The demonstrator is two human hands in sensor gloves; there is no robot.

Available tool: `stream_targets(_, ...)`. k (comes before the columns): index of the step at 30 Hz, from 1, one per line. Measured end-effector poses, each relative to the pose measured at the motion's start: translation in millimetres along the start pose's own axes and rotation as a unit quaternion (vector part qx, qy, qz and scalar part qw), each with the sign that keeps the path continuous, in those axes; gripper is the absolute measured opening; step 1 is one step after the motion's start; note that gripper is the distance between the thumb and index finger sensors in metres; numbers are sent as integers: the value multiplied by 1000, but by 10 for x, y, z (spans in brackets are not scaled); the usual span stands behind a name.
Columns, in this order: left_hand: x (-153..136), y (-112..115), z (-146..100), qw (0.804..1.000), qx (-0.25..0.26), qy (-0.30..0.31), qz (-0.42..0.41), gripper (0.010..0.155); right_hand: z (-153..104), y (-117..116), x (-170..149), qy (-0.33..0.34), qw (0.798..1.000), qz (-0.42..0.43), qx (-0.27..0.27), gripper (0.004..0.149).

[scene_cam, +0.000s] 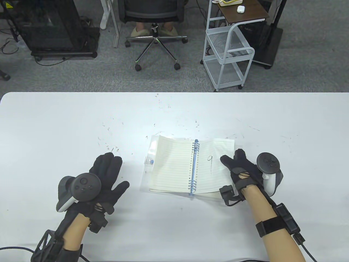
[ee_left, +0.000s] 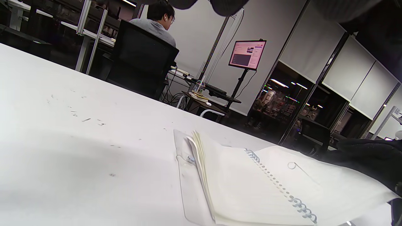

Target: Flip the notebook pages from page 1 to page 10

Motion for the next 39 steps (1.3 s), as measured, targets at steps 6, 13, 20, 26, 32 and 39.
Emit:
stream_targets(6,1,1,1,1000,-1,0,-1,84,-4,-6,-58,-39,998,43,7,71)
stream_targets(13,-9,-22,-3,1000,4,0,-2,84,-18,-115,-2,-25,1000,11,-1,52)
stream_targets(20,-10,-26,-5,1000,5,-2,-2,84,-1,-392,232,3,1000,-18,11,42)
stream_targets(26,-19,-36,-12,1000,8,-1,-3,85,47,-774,562,48,994,-91,33,42)
stream_targets(32,-18,-46,-18,1000,12,3,-3,84,113,-1163,714,79,980,-175,42,43)
stream_targets(39,-16,-50,-24,1000,14,7,-2,85,175,-1660,633,82,962,-252,71,43)
Point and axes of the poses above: the tracker on the back of each hand, its own x axis roughly to the thumb side, its own z axis roughly from the wrist to the fingertips, y = z × x, the point moved 1 cm from there along z, roughly from the wrist to the fingertips, and after that the axes turned 5 degrees about -x, right-handed, at the moved point
